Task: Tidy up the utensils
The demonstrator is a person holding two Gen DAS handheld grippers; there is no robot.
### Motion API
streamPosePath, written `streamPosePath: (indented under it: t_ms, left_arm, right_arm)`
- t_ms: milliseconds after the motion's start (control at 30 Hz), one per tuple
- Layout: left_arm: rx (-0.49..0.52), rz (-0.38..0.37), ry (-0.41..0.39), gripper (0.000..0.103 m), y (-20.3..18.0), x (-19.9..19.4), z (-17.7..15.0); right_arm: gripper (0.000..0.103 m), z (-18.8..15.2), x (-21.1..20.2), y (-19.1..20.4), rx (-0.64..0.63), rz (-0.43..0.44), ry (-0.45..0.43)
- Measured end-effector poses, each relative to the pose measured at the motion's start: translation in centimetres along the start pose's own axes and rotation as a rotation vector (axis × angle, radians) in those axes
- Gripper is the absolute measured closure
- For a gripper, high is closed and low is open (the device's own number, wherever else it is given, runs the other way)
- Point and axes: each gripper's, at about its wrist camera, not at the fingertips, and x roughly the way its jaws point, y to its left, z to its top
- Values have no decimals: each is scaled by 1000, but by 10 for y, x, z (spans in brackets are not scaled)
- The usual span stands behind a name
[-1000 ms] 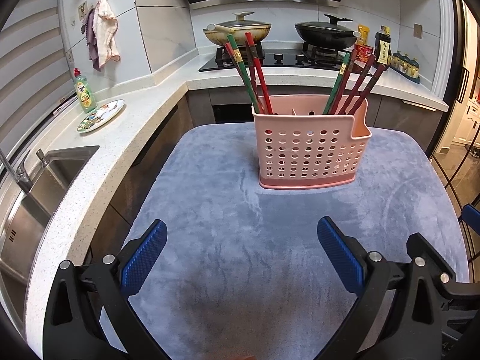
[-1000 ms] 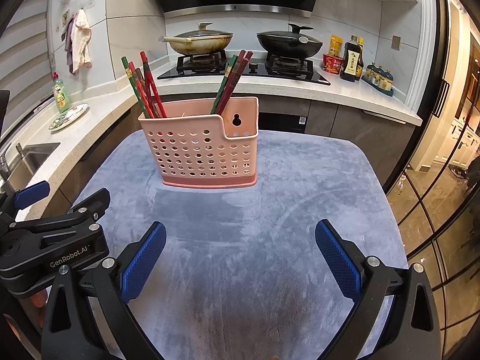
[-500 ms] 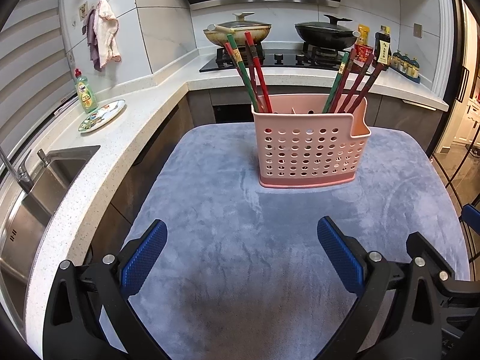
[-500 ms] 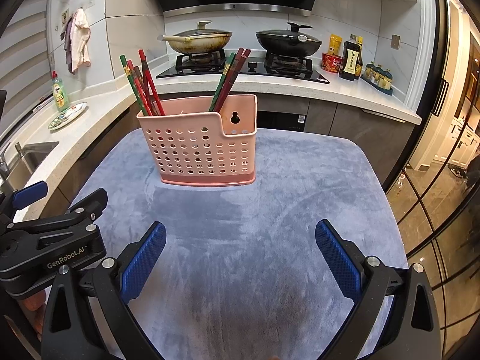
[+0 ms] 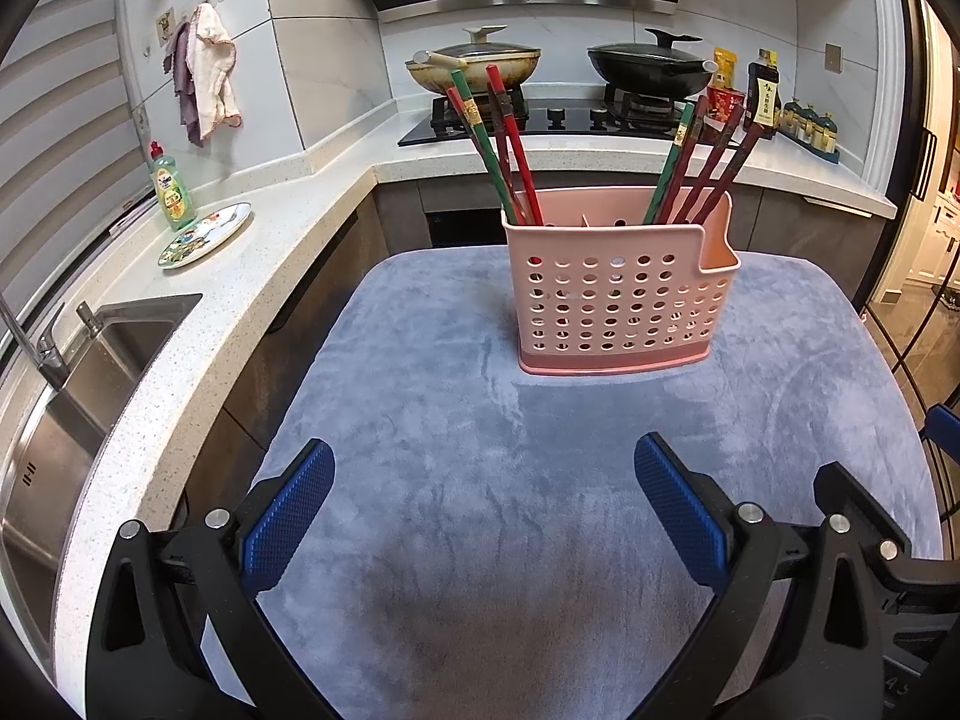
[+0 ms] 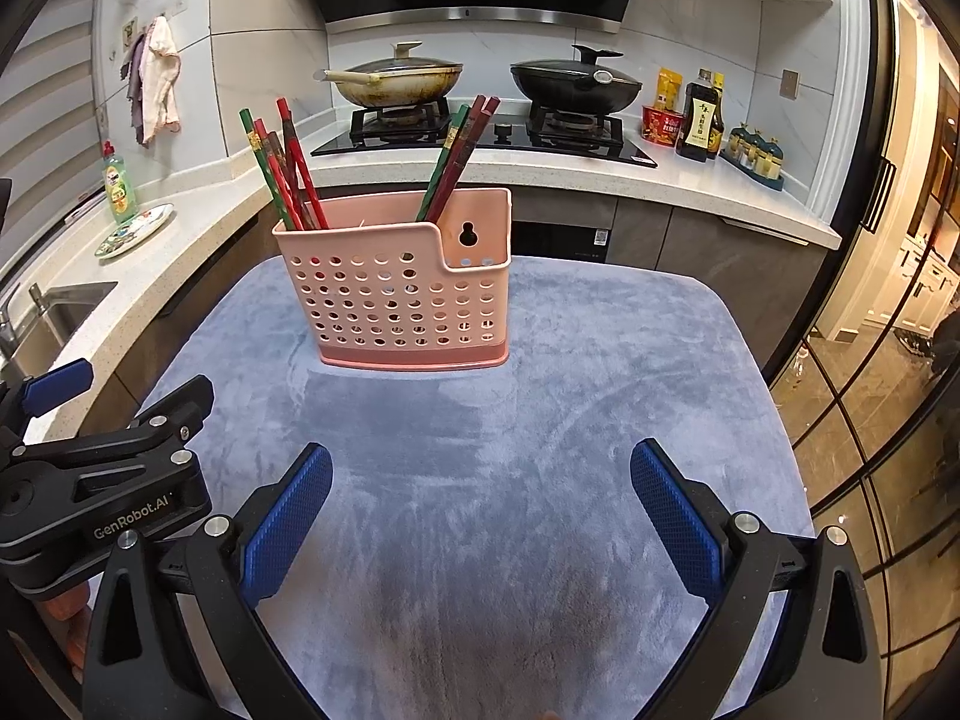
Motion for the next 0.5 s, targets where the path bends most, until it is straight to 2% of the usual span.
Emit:
streamPosePath:
  t_ms: [500]
  left_arm:
    - [11,7,-4,7,0,-3,0]
  right_arm:
    - [7,0,-2,1,3,-7,-1]
